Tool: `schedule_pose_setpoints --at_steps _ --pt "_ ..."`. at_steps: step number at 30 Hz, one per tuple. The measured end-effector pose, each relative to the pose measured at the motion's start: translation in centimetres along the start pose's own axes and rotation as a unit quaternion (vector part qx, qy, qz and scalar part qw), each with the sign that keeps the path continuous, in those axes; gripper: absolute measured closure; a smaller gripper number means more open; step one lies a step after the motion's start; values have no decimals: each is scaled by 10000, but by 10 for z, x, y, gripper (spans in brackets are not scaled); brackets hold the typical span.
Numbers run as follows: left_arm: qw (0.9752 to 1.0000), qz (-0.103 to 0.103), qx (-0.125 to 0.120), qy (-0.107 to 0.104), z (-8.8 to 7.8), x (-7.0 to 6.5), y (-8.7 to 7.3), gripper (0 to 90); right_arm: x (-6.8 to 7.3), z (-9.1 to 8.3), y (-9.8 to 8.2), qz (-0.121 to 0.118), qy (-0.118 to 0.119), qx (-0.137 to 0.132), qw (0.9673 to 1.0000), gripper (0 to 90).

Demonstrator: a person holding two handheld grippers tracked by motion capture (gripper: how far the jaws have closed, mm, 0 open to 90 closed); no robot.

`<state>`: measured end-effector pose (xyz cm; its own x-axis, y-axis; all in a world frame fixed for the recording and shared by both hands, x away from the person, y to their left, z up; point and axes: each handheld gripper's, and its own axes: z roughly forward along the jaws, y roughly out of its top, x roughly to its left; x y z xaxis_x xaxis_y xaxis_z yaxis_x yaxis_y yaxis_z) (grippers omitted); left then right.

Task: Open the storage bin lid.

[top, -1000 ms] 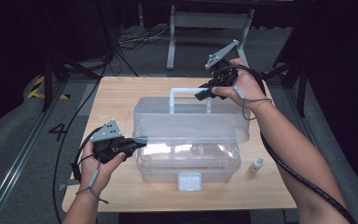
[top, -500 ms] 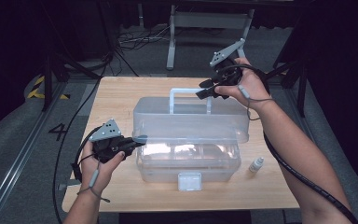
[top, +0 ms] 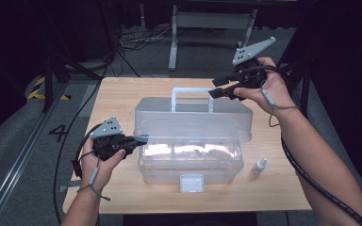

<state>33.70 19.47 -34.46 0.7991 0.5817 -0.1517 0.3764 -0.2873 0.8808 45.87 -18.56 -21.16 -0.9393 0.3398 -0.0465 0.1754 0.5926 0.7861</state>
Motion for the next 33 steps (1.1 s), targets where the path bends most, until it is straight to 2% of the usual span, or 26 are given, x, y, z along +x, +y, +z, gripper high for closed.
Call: schedule_pose_setpoints --at_steps 4,5,10,12,14,17,22,27,32,33 --pt "10000 23 29 -7 0 1 2 896 5 -12 -6 13 -66 -73 10000 533" --pt "10000 28 35 -19 0 1 3 895 8 -21 -12 42 -95 -131 9999 535" --pt "9999 52 79 -34 0 2 5 894 11 -36 -23 86 -201 -138 9997 537" --pt "10000 58 81 -6 -1 2 5 894 13 -49 -33 132 -310 -127 9994 546" --pt "10000 56 80 -6 -1 2 5 894 13 -52 -36 146 -324 -140 9993 548" --pt "9999 59 103 -15 -1 1 5 888 13 -64 -52 309 -412 -160 9985 558" --pt "9999 70 125 -10 -1 1 6 888 9 -72 -65 432 -493 -105 9978 569" --pt "9999 75 131 -8 -1 1 6 889 10 -83 -79 530 -622 -216 9964 583" --pt "9999 83 142 6 -1 0 5 889 22 -86 -97 583 -796 -142 9950 604" --pt "9999 81 144 4 0 0 5 890 28 -87 -106 635 -831 -176 9944 621"
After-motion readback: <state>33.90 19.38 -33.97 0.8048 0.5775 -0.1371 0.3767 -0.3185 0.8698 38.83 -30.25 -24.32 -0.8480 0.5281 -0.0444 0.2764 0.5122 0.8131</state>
